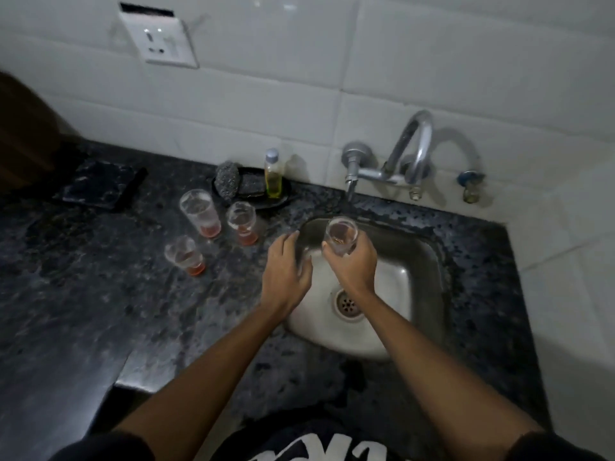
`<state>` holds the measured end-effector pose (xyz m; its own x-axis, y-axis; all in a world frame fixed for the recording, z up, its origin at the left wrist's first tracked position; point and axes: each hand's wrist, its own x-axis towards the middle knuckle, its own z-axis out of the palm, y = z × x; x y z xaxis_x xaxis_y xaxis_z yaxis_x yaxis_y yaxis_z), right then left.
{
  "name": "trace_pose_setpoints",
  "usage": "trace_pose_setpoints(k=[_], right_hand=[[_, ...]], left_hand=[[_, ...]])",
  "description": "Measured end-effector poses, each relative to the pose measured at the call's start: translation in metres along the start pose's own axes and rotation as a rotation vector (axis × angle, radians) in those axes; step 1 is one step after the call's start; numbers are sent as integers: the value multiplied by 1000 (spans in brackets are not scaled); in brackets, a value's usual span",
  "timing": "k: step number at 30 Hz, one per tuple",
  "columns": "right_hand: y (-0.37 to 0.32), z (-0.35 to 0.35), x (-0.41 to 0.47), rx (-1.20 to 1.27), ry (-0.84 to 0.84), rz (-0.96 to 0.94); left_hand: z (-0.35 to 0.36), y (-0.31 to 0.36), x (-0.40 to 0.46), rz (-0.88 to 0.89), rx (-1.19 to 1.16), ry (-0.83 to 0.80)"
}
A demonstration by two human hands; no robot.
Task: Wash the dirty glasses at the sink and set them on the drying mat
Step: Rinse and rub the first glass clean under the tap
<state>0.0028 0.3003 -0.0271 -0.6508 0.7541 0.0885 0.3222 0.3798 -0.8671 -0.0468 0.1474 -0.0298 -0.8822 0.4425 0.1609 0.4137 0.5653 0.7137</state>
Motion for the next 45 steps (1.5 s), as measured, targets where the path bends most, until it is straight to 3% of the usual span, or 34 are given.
trace_pose_setpoints(k=[5,14,21,35,38,40,42,44,45], right_hand=[[2,-45,45,42,57,-20],[1,-74,86,83,108,-39],[4,-80,89,101,119,-32],[-10,-82,81,87,66,-80],[-7,-83,79,80,42,-67],[-5,-84,75,69,26,-71],[-4,-85,72,66,11,-76],[-5,-89,70,57,-22,-76],[-5,-92,70,53,-55,-92]], left_hand=[[31,62,75,70,-65,-28],[55,111,177,-56,-41,-44],[62,109,179,-228,-221,53],[59,103,179,-302,-387,19],[63,98,179,-395,-523,-8],[70,99,169,-610,-702,-138],[77,105,149,-821,-973,-484],[81,114,126,-886,-1172,-718],[85,111,121,-894,-1258,-729]])
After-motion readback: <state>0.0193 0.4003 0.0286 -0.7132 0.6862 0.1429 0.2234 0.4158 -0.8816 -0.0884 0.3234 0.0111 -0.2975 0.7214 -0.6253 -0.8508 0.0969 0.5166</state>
